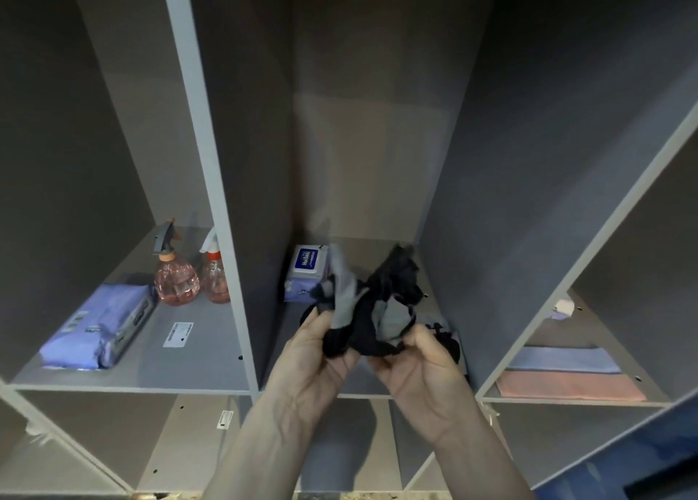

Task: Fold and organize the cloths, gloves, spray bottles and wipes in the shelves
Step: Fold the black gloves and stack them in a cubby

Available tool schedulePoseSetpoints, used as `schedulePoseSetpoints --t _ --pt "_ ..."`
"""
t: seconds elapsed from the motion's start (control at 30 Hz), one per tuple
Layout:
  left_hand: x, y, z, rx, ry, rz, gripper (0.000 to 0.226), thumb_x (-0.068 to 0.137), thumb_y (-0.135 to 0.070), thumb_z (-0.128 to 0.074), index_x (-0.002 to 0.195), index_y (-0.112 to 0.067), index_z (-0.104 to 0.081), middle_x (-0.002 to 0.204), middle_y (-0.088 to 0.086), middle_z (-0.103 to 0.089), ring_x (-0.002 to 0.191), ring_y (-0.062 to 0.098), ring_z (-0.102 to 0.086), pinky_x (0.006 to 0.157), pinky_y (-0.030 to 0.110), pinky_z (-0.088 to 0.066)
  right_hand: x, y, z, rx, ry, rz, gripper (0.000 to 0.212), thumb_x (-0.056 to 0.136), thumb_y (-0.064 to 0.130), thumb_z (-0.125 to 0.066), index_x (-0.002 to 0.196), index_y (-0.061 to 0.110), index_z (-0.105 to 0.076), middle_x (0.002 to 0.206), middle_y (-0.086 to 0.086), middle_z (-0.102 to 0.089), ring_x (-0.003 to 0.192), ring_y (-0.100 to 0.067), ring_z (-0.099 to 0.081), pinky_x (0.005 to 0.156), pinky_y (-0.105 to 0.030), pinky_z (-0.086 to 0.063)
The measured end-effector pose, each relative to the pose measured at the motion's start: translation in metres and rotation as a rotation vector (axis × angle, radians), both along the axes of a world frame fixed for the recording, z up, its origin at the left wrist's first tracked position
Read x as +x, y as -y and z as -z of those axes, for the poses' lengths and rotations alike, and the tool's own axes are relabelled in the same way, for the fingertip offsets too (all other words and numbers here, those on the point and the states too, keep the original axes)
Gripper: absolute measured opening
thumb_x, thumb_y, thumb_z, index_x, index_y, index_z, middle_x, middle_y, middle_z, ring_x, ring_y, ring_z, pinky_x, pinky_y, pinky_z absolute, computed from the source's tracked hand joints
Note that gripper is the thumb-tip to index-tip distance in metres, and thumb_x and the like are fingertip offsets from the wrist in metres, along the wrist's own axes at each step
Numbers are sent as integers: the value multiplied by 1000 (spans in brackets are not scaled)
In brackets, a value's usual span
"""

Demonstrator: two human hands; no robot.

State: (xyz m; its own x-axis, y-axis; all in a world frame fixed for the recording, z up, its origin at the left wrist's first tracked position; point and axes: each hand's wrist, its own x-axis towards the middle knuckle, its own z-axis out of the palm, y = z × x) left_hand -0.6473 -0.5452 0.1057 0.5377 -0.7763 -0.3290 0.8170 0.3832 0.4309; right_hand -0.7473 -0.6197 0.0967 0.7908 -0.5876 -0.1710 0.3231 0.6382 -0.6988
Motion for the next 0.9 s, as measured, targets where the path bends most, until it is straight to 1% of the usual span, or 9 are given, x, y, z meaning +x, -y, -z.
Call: schedulePoseSetpoints --t 0.13,0.23,0.37,0.47,0.6,0.67,0.73,0.83,0.9 --pt "1 -5 1 -18 165 -80 33 76 -1 -56 109 -2 -63 97 19 -70 76 23 -71 63 32 -61 -4 1 4 -28 25 -56 25 76 8 -57 96 5 -71 105 -19 -68 98 -28 -60 90 -42 -49" --pt "-1 -10 1 41 408 -190 27 91 1 -48 113 -8 -63 98 12 -72 85 20 -71 66 30 -59 -10 3 6 -122 120 -147 62 69 10 -61 129 -2 -51 129 -27 -56 118 -39 -53 101 -56 -40" --pt "-11 -12 -5 161 715 -282 19 88 -10 -59 106 -11 -64 102 12 -73 97 27 -69 83 38 -55 -4 -9 -3 -281 30 -100 68 75 32 -77 133 8 -50 130 -15 -60 120 -31 -58 96 -49 -49" --pt "-12 -15 -10 164 743 -299 33 80 -20 -63 109 -6 -65 96 9 -75 90 20 -71 76 28 -57 2 -10 -7 -273 -30 61 46 83 37 -63 123 14 -61 119 -9 -68 115 -26 -62 97 -44 -49" --pt "-4 -21 -15 159 631 -300 29 75 -22 -63 100 -7 -68 88 10 -75 80 20 -71 64 23 -58 2 -5 -4 -265 -26 116 69 54 56 -85 109 17 -72 112 -11 -69 105 -30 -63 99 -44 -49" --pt "-5 -22 -16 161 600 -289 25 76 -20 -63 98 -9 -69 88 10 -75 80 20 -71 65 26 -59 0 -8 -3 -254 32 43 73 56 59 -83 115 18 -69 111 -9 -68 99 -26 -63 89 -38 -54" --pt "-9 -21 -18 205 627 -324 20 80 -15 -65 96 -4 -68 86 10 -74 78 20 -71 66 27 -59 -1 -16 -5 -298 31 -52 85 63 62 -77 131 16 -54 127 -10 -63 115 -25 -61 92 -42 -52" --pt "-20 -19 -20 269 733 -352 12 81 -8 -68 89 0 -66 77 8 -73 74 18 -69 65 29 -58 5 -29 -9 -310 -42 -29 89 59 46 -87 131 7 -51 124 -15 -65 116 -31 -61 96 -49 -50" --pt "-24 -20 -22 257 738 -321 8 80 -10 -70 85 -5 -67 73 7 -72 72 20 -69 66 35 -57 7 -28 -12 -271 -76 51 65 69 28 -83 125 6 -57 115 -16 -69 110 -31 -65 93 -45 -51"
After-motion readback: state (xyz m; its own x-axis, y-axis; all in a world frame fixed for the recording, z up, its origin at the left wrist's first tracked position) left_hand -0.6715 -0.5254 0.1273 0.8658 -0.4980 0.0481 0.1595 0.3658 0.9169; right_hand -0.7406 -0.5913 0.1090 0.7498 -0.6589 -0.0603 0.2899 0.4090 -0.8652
